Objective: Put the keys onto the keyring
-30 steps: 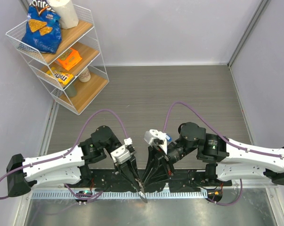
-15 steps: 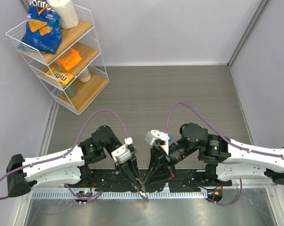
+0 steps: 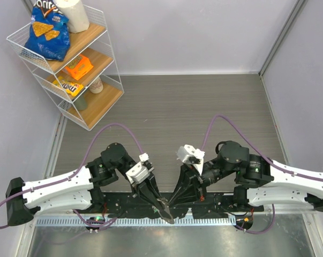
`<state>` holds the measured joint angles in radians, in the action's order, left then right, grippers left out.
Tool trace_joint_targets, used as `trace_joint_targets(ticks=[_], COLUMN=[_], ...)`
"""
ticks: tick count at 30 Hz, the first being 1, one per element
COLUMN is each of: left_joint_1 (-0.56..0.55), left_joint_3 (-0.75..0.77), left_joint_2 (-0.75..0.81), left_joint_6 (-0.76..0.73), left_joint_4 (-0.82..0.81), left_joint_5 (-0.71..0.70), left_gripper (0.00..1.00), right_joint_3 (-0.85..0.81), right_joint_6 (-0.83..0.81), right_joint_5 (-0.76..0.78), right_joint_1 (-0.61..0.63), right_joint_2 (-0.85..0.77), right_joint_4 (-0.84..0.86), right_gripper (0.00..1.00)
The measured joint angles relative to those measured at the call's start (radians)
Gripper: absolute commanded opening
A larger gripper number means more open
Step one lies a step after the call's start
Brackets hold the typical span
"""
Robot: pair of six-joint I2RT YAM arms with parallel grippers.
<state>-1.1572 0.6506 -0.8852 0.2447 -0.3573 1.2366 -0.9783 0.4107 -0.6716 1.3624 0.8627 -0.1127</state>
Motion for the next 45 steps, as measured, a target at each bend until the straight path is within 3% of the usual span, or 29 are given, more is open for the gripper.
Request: trace_joint_targets(ticks=[10, 19, 27, 29, 33, 45], left_joint_1=[0.001, 0.001, 0.000, 0.000, 0.000, 0.000], left_joint_3=[-0.017, -0.019, -0.019, -0.019, -0.018, 0.002], left_joint_2=[-0.010, -0.043, 0.029, 0.049, 0.109, 0.292], left_joint_6=[0.093, 0.160, 0.091, 0.078, 0.041, 0.005], left_joint_4=[-0.172, -0.285, -0.147, -0.123, -0.069, -0.028], left_joint_5=[-0.101, -0.192, -0.388, -0.441, -0.571, -0.972], left_gripper=[0.01, 0.27, 0.52, 0.64, 0.77, 0.78], right_joint_3=[0.062, 0.096, 0.110, 0.120, 0.124, 0.219], right_joint_6=[-0.019, -0.047, -0.080, -0.084, -0.096, -0.153], right_joint_5=[0.136, 0.233, 0.372, 0.405, 0.462, 0.589], right_joint_1=[0.004, 0.006, 0.006, 0.006, 0.006, 0.006], right_joint_2=[-0.113, -0.175, -0.261, -0.285, -0.302, -0.307], right_joint_4=[0.076, 0.164, 0.248, 0.269, 0.296, 0.413], right_gripper=[0.05, 0.05, 0.05, 0.05, 0.05, 0.05])
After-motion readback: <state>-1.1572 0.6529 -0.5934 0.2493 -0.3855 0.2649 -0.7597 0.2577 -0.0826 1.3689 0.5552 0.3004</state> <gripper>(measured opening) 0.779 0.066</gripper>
